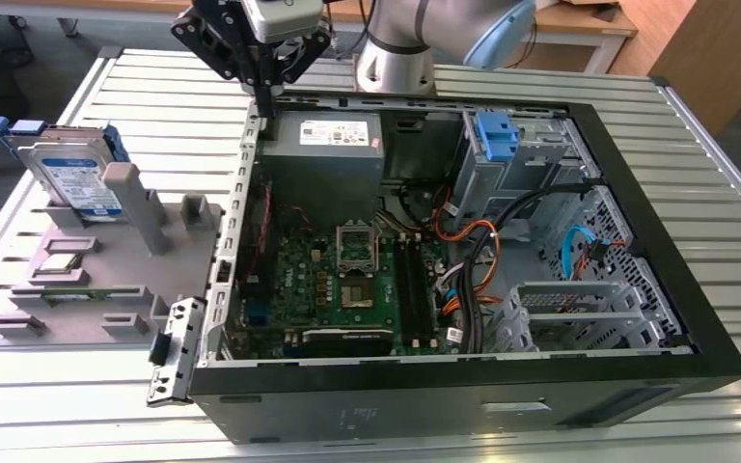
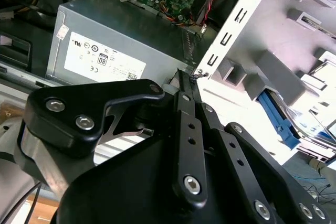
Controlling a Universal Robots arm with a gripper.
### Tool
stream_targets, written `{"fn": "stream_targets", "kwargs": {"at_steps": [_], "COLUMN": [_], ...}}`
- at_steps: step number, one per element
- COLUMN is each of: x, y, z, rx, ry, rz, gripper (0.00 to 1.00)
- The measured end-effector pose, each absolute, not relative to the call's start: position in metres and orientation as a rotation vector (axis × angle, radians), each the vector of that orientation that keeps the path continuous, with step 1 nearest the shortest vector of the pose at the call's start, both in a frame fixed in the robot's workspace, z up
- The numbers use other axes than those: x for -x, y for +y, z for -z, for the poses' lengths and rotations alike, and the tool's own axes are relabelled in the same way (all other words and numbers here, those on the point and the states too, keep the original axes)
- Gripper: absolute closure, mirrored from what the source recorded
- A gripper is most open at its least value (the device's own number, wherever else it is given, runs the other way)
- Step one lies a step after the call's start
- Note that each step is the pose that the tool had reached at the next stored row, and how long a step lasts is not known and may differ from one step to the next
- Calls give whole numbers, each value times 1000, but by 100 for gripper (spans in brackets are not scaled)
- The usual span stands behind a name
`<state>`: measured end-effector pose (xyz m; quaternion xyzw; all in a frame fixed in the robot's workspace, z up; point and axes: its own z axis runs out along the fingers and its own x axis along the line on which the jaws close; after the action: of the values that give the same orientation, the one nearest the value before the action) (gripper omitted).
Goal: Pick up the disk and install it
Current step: 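Reach for the disk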
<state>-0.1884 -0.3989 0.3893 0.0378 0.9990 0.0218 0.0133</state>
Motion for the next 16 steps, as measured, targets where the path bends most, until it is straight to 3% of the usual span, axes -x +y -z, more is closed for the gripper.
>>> {"fn": "stream_targets", "kwargs": {"at_steps": [16], "x": [196], "y": [-399], "z": [-389], "rx": [-118], "ry": [3112], "rz": [-68], "gripper": [89]}}
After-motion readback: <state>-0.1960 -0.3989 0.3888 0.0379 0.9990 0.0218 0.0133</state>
